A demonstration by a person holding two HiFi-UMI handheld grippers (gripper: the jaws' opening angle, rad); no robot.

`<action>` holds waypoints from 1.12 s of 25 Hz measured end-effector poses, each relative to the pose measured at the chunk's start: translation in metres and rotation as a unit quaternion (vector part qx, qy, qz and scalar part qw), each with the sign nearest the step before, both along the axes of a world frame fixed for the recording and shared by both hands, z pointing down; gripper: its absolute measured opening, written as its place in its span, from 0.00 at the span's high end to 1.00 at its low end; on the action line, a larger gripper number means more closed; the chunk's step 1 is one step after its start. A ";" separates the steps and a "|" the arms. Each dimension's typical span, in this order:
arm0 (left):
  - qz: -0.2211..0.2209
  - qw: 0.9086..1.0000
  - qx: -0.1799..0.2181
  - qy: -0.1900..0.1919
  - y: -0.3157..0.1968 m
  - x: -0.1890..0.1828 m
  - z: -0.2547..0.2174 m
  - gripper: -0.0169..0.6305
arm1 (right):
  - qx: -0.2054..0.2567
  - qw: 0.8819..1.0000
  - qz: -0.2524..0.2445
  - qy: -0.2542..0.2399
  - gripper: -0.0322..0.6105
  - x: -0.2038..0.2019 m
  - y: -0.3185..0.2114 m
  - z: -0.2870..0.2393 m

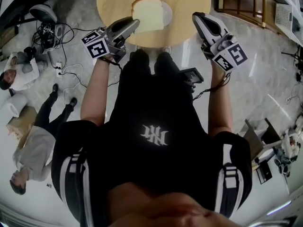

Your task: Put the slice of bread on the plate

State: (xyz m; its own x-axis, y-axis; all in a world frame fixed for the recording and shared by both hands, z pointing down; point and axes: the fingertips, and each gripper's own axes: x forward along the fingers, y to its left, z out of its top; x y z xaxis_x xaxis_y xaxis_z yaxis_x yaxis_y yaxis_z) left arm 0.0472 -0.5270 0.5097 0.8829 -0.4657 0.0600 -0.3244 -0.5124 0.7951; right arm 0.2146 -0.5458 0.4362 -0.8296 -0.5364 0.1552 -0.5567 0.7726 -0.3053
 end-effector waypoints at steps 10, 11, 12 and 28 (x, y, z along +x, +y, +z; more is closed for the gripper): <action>-0.012 0.998 -0.051 -0.018 -0.003 0.007 0.056 0.83 | -0.022 0.999 -0.020 -0.018 0.94 0.002 -0.009 0.050; -0.011 0.998 -0.058 -0.020 -0.003 0.010 0.062 0.83 | -0.025 0.999 -0.019 -0.023 0.94 0.004 -0.010 0.055; -0.009 0.998 -0.064 -0.023 -0.003 0.013 0.069 0.83 | -0.028 0.999 -0.019 -0.027 0.94 0.005 -0.011 0.060; 0.019 0.988 -0.112 -0.107 -0.022 0.033 0.145 0.83 | -0.046 0.998 -0.013 -0.036 0.94 0.011 -0.033 0.114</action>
State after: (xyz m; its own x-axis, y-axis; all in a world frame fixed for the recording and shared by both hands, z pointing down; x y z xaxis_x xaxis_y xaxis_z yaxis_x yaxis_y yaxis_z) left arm 0.0805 -0.5488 0.6544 0.8550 -0.3868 0.3455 -0.4818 -0.3460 0.8051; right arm 0.2258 -0.5785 0.5499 -0.8541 -0.5001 0.1427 -0.5105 0.7539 -0.4135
